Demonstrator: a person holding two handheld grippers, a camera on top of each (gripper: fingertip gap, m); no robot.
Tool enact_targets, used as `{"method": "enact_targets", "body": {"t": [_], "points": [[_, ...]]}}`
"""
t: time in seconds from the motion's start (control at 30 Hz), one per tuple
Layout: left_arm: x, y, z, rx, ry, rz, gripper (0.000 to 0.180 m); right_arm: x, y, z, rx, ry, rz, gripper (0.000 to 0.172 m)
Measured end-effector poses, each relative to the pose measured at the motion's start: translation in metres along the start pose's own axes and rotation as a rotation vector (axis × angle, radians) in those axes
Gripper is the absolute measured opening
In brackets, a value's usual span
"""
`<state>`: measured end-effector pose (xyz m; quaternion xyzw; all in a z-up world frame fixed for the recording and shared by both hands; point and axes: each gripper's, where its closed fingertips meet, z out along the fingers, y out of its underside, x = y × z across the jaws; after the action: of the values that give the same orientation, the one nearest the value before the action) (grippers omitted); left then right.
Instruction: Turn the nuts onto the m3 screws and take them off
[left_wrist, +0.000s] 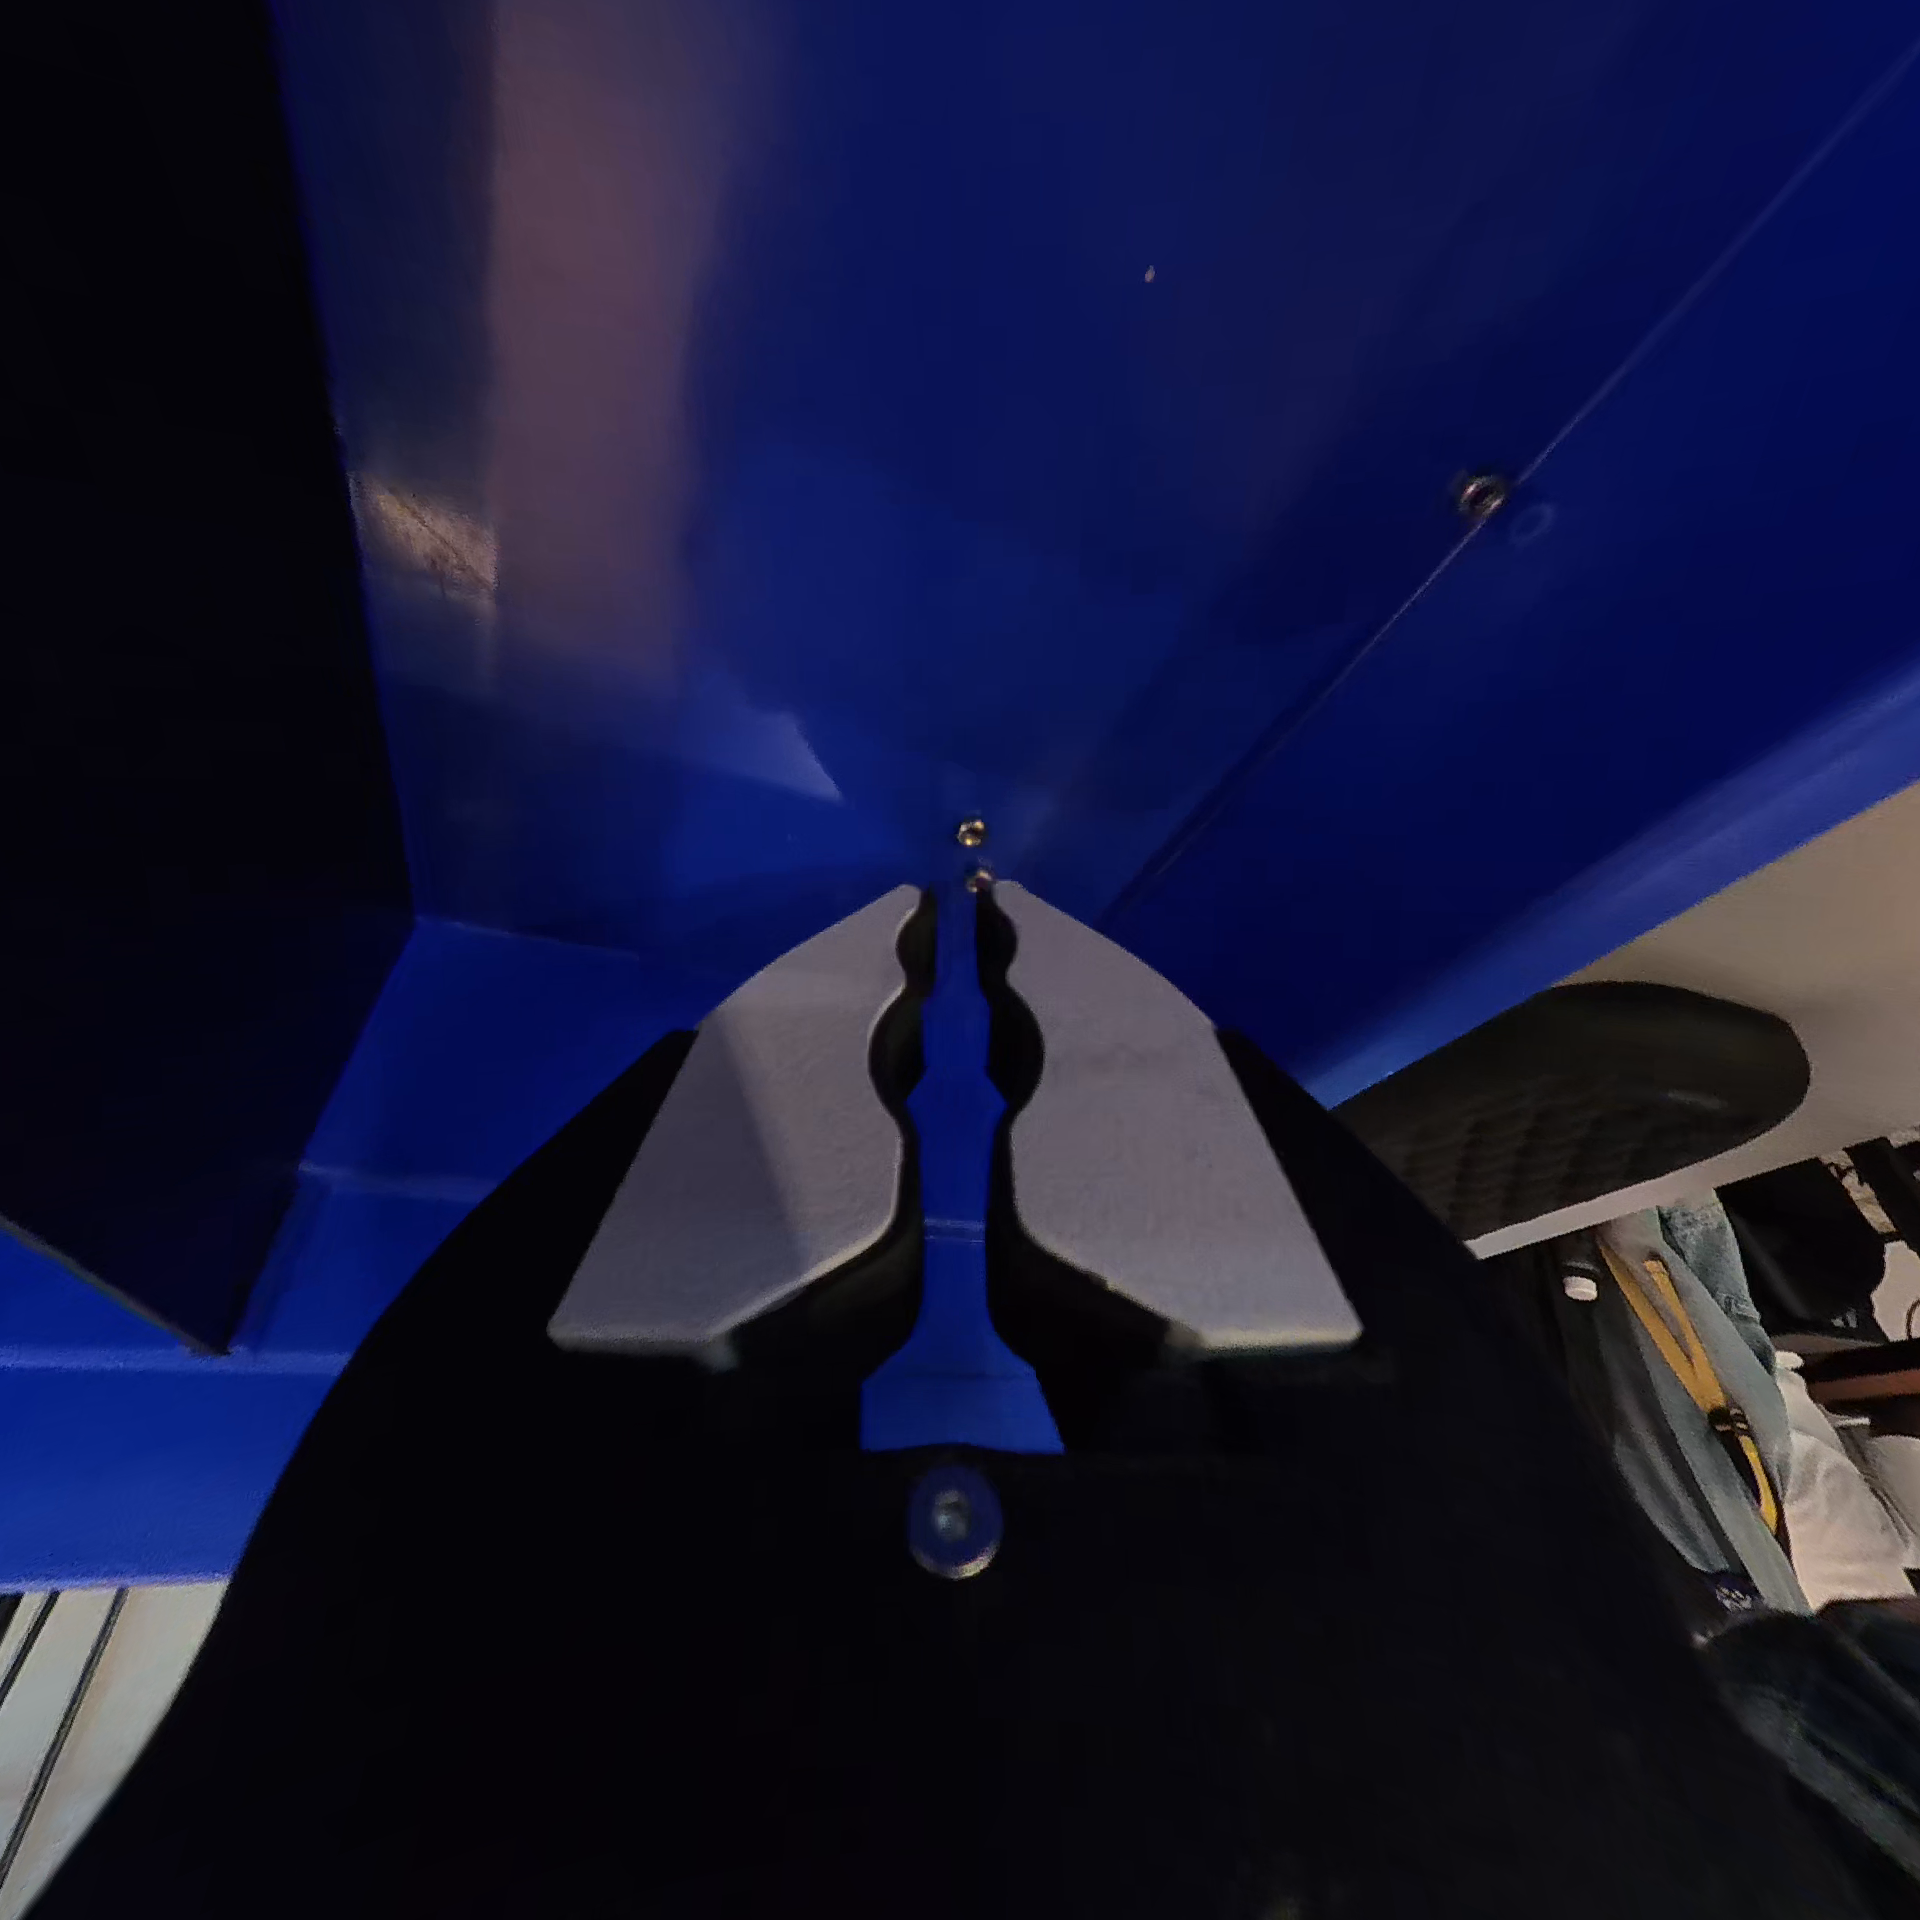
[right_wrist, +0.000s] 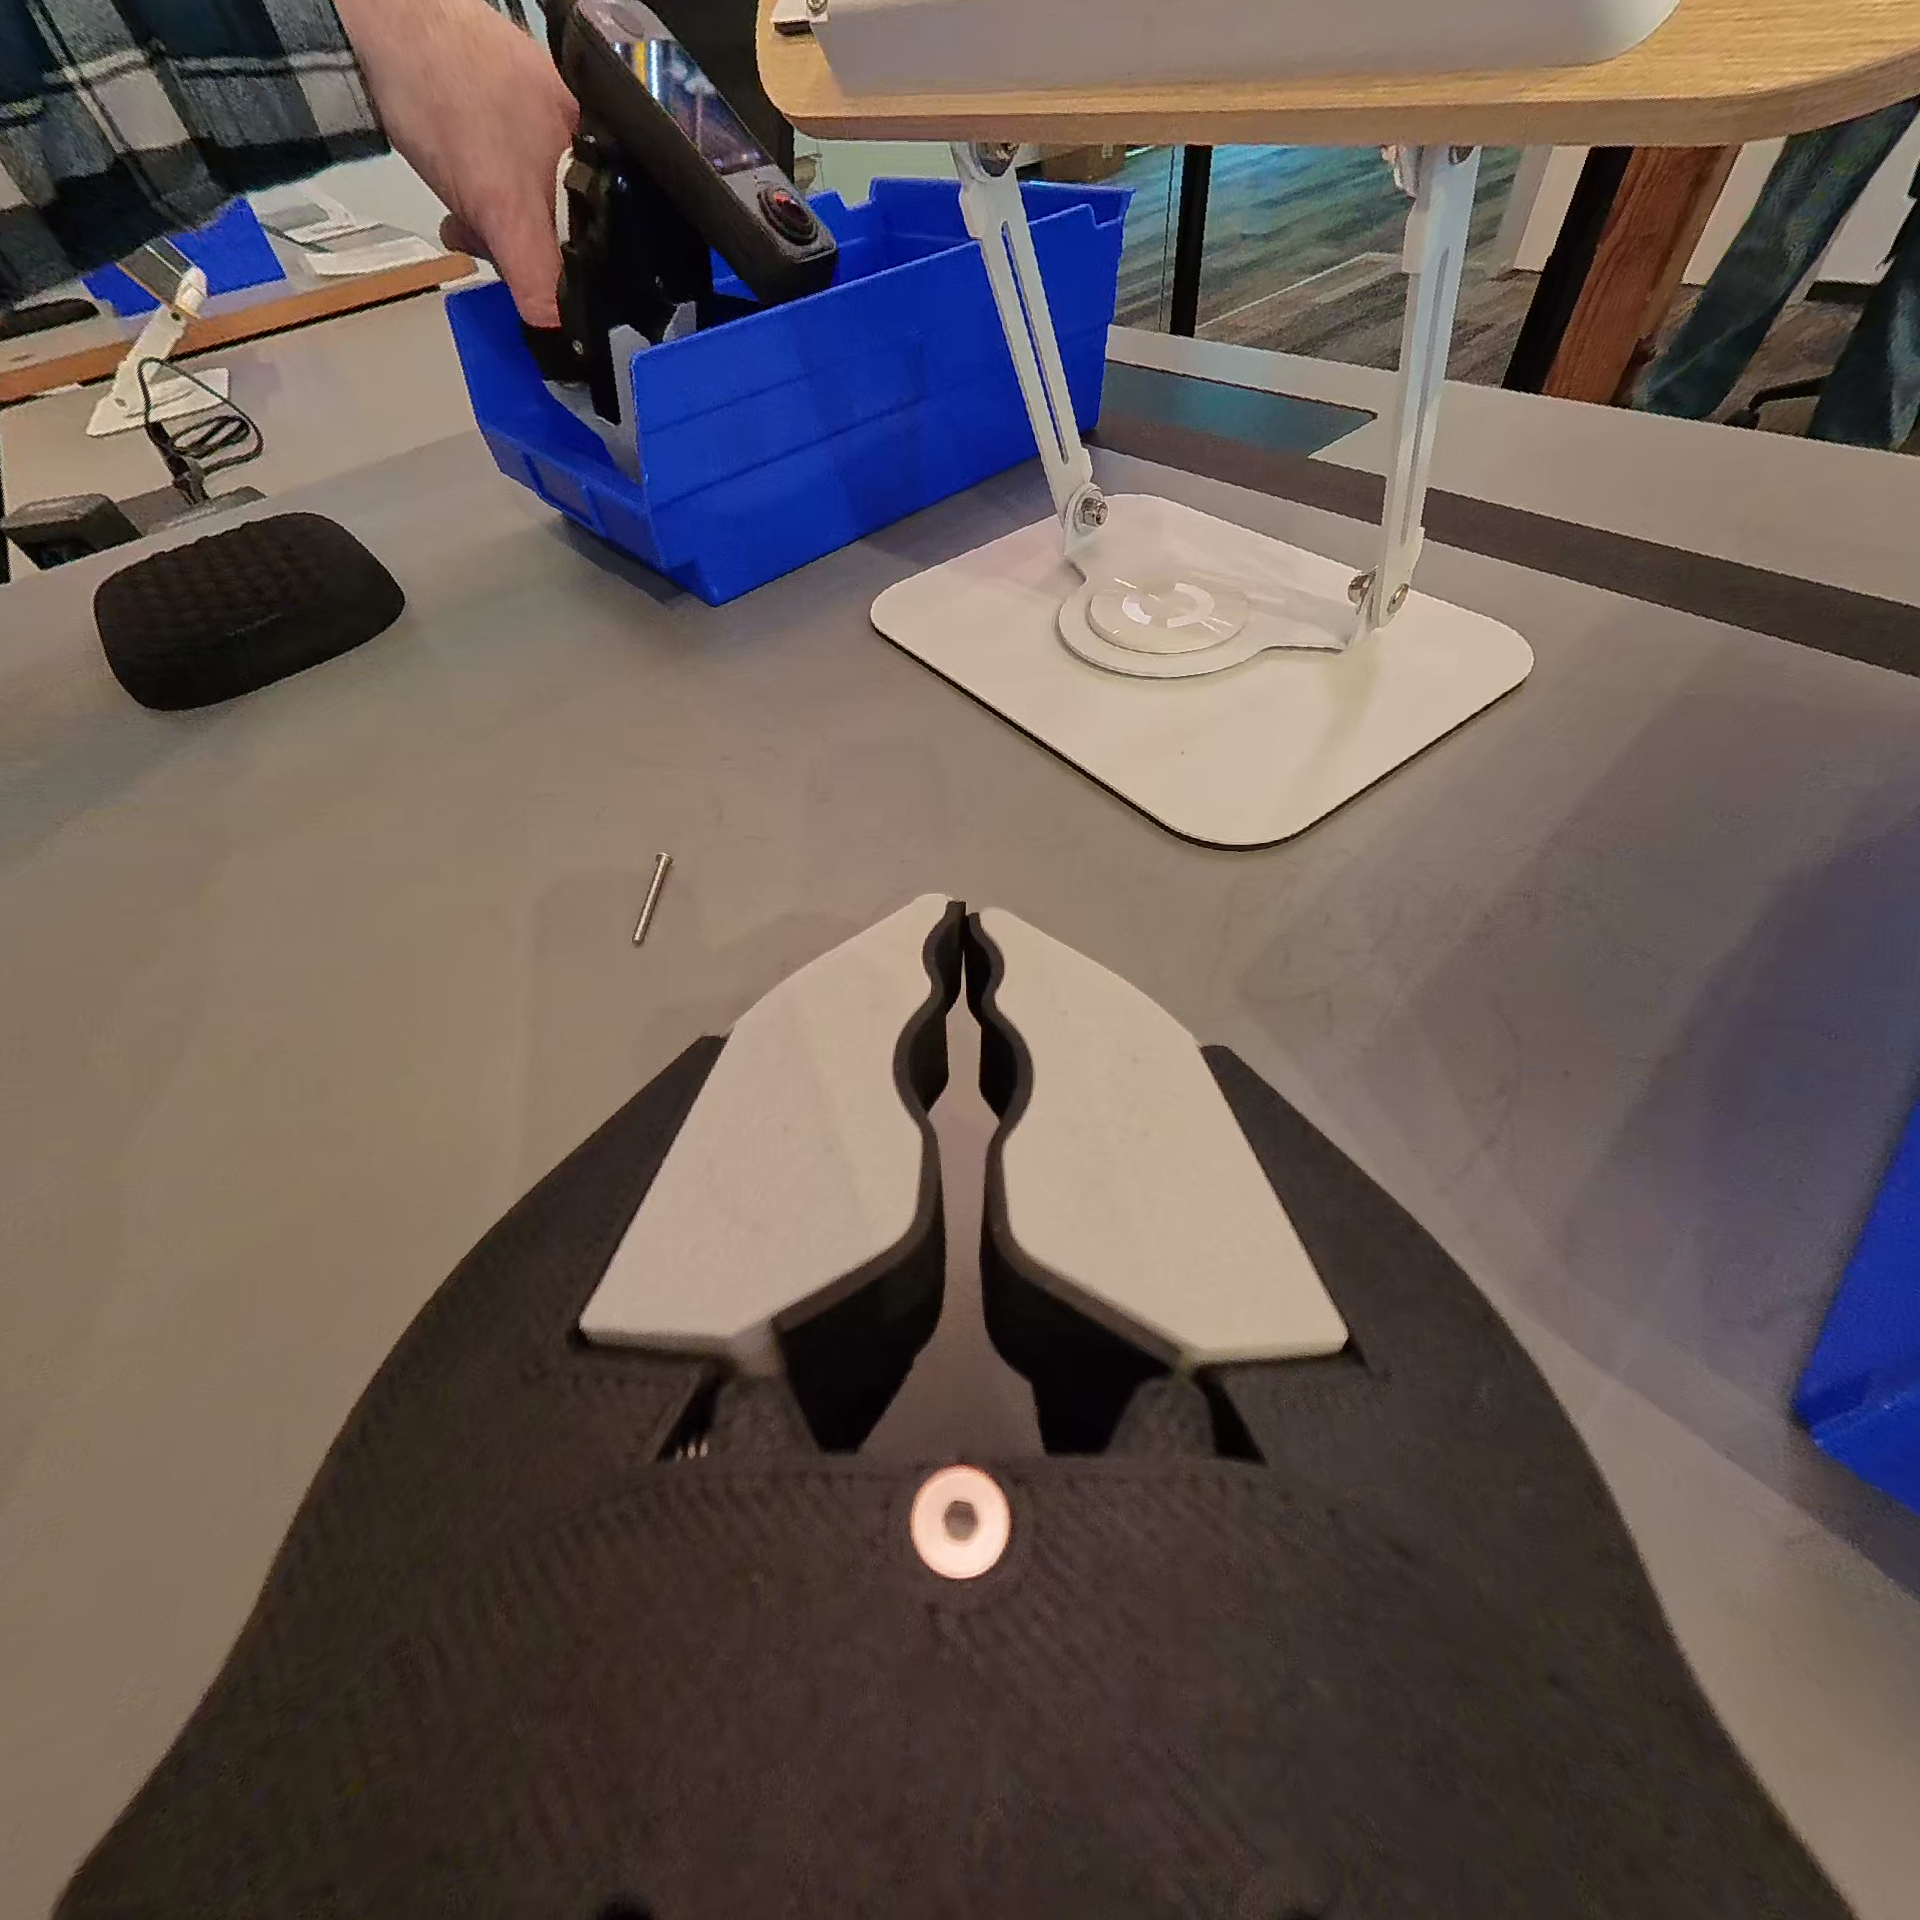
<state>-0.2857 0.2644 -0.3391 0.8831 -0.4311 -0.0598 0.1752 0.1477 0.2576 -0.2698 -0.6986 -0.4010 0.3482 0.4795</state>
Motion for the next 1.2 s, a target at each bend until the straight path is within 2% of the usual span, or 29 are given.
{"method": "enact_targets", "body": {"t": [0.17, 0.4, 0.97, 1.1, 1.2], "points": [[0.0029, 0.0068, 0.0072, -0.056, 0.016, -0.010, 0.015, 0.0000, 0.0000, 0.0002, -0.001, 0.000, 0.000, 0.000], [0.0035, 0.0062, 0.0098, -0.070, 0.025, -0.029, 0.000, -0.0003, -0.0003, -0.0002, 0.002, -0.001, -0.001, 0.000], [0.0019, 0.0062, 0.0036, -0.024, 0.003, -0.035, 0.000, -0.0006, 0.0005, 0.0003, -0.004, -0.003, -0.002, 0.000], [0.0024, 0.0067, 0.0068, -0.038, -0.002, -0.031, 0.022, -0.0008, 0.0004, 0.0002, -0.004, -0.003, -0.003, 0.000], [-0.0025, 0.0054, 0.0081, -0.040, -0.033, -0.032, 0.015, -0.0008, 0.0003, 0.0001, -0.003, -0.003, -0.003, 0.000]]}}
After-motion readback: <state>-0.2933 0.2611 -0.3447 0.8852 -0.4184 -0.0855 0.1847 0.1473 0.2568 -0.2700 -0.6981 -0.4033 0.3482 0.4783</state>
